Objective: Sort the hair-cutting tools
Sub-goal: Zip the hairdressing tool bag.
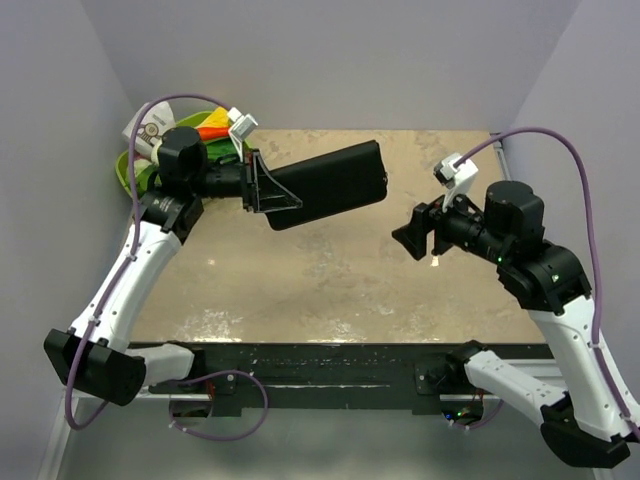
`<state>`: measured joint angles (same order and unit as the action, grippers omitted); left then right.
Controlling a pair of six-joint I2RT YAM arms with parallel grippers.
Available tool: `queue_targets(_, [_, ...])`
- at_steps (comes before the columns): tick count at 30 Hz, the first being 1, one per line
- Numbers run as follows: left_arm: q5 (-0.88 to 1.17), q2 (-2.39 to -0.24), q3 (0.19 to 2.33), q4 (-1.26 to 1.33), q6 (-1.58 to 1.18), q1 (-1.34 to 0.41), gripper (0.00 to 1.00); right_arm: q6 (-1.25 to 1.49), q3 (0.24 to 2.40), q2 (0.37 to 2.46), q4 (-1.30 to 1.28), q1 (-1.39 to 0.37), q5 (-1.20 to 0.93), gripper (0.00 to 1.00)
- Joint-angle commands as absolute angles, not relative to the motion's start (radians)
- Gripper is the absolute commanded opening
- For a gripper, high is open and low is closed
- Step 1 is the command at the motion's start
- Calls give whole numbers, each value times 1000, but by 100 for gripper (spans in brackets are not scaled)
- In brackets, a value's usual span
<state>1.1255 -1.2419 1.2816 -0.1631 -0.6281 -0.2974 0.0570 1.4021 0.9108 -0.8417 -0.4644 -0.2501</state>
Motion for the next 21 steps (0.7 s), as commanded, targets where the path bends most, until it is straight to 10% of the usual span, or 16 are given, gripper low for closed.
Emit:
queue_targets(1, [1040,-1264,1437,-519,-457,-290,0,64,1318,877,-894,-463,-157,70])
queue_targets(21, [791,-1316,1697,-1107,-488,-291,0,46,1065,985,-585,-472,-424,65])
